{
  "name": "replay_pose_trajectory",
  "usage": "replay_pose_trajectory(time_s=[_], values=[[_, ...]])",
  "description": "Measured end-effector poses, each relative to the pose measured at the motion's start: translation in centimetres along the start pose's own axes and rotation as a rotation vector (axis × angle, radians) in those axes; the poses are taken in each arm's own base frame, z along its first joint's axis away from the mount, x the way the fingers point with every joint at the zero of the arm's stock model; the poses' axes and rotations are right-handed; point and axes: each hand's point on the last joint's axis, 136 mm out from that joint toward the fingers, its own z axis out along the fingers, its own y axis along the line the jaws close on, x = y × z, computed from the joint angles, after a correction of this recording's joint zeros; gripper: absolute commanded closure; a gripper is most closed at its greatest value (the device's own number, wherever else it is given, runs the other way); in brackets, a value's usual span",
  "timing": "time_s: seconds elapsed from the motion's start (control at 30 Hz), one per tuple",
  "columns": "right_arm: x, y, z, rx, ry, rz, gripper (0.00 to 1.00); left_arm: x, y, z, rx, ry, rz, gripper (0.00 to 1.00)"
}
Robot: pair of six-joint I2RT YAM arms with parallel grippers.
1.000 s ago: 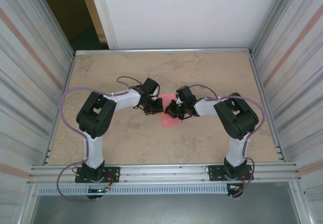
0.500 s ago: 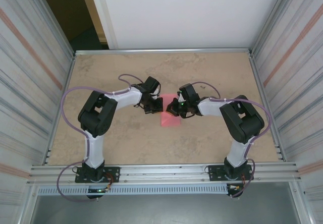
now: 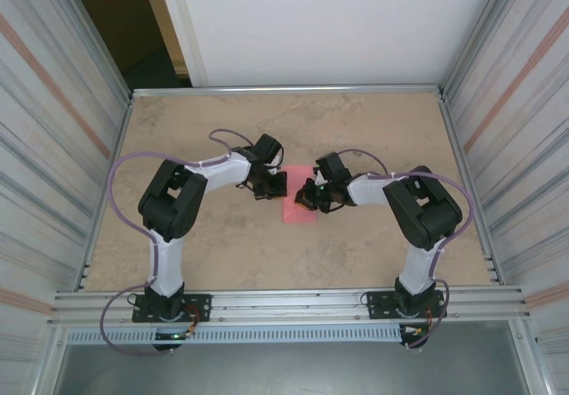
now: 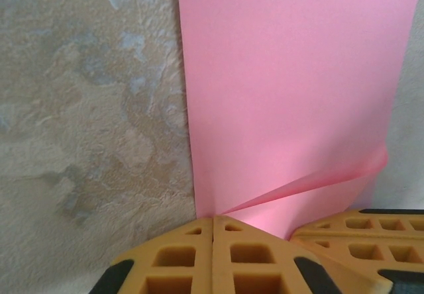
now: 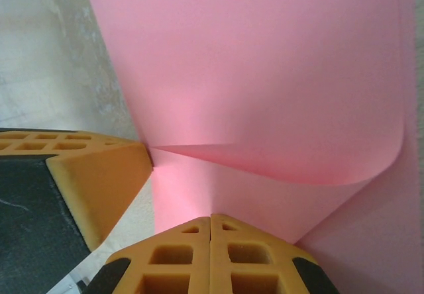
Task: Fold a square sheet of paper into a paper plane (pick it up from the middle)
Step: Fold the triangle a second time at the center of the table.
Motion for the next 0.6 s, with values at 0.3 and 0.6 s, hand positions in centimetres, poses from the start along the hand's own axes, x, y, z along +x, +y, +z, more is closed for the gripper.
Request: replay_pose_trajectory(time_s=[0.3,0.6], values=[[0.1,-0.1,0.2,0.004,0.007,0.003,0.98,-0.1,-0.1,-0.1,-0.009,0.01,0.015,0.98],[0.0,0.2,0.6,0.005,0.012,0.002,0.98,-1.3,-1.8,-2.2,0.035,-0.034,0.038,0.95]])
